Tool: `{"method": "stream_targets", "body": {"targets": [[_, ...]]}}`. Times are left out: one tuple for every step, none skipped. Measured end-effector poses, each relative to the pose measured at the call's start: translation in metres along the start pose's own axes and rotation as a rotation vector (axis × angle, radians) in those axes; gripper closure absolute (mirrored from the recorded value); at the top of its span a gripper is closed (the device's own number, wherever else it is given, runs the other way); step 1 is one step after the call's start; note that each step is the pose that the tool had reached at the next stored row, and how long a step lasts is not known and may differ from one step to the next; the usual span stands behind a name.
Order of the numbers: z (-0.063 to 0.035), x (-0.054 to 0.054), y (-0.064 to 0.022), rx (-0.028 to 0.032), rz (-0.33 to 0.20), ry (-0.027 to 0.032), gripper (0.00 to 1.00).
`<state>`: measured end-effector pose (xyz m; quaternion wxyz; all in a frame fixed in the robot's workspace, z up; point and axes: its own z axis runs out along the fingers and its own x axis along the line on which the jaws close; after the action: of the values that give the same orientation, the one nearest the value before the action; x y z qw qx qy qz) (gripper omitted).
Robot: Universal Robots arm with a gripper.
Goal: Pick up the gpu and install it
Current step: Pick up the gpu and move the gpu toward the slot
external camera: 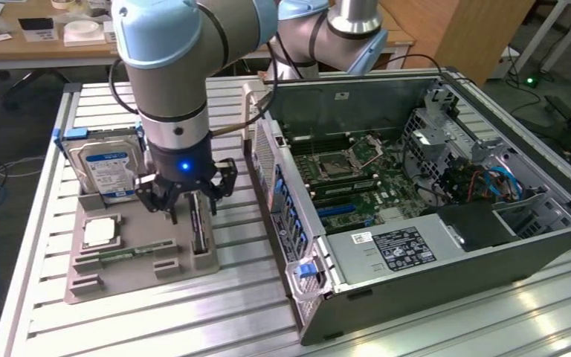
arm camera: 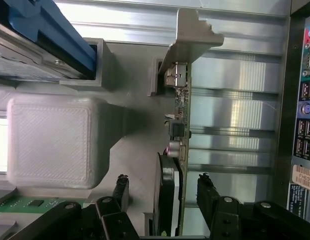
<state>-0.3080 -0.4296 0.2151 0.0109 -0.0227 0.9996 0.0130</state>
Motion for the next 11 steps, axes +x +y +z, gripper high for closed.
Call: {"method": "stream_targets", "body": {"targets": [[0.0018, 0.0001, 0.0, 0.0001, 0.0, 0.0001, 0.34], [0.0035, 0.0001, -0.0001, 0.0001, 0.0, 0.0001, 0.34], [0.0049, 0.0001, -0.0001, 0.0, 0.0, 0.0, 0.34], [0.005, 0.0001, -0.0001, 0.0002, 0.0, 0.0001, 0.34], [0.005, 0.0002, -0.0001, 0.0001, 0.0, 0.0002, 0.34], [0.005, 0.0002, -0.0001, 0.0002, 0.0, 0.0002, 0.34], [0.005, 0.0001, -0.0001, 0.0002, 0.0, 0.0002, 0.34], [0.005, 0.0001, -0.0001, 0.0001, 0.0, 0.0002, 0.34], [0.005, 0.0001, -0.0001, 0.0001, 0.0, 0.0001, 0.34], [0.005, 0.0001, -0.0001, 0.0001, 0.0, 0.0001, 0.34], [0.005, 0.0001, -0.0001, 0.0001, 0.0, 0.0001, 0.34]]}}
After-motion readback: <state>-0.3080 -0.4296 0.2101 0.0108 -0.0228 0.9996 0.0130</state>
